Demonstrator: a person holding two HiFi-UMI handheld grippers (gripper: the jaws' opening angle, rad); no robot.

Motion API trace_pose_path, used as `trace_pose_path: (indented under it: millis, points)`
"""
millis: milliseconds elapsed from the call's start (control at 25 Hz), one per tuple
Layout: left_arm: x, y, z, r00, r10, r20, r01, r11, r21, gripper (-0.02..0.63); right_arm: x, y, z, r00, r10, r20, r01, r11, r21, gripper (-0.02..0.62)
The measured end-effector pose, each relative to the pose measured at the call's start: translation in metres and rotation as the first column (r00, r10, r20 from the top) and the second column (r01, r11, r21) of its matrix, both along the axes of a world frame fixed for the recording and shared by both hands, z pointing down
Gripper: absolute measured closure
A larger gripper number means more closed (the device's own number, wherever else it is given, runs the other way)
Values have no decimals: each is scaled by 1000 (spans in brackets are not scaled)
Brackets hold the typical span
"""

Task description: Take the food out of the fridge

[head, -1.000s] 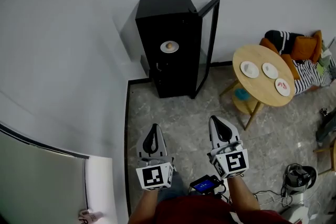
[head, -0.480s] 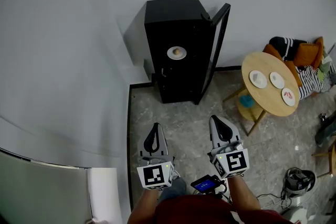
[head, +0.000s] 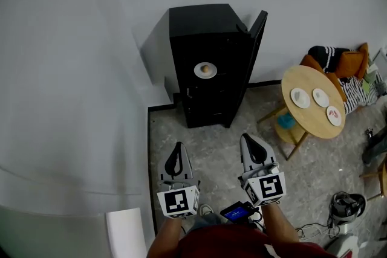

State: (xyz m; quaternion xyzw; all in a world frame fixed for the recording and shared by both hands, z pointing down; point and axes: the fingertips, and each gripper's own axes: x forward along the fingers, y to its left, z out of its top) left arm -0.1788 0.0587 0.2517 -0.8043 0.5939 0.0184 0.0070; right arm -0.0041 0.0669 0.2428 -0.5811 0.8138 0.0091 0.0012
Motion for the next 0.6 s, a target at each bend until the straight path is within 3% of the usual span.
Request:
trace_pose_path:
  millis: [120, 280, 600]
  points:
    - [-5, -15, 0, 1000, 8, -4, -8, 1000, 0, 593, -4, -12, 1, 1000, 14, -6, -14, 1000, -1, 574]
    - [-10, -33, -4, 997, -2, -75, 4, 1000, 19, 594, -10, -27, 4, 1000, 16, -10, -16, 1000, -3, 574]
    - [-1, -70, 9, 1000, 8, 9, -8, 1000, -9, 592, -3, -69, 11, 1000, -4, -13, 4, 1000, 4, 574]
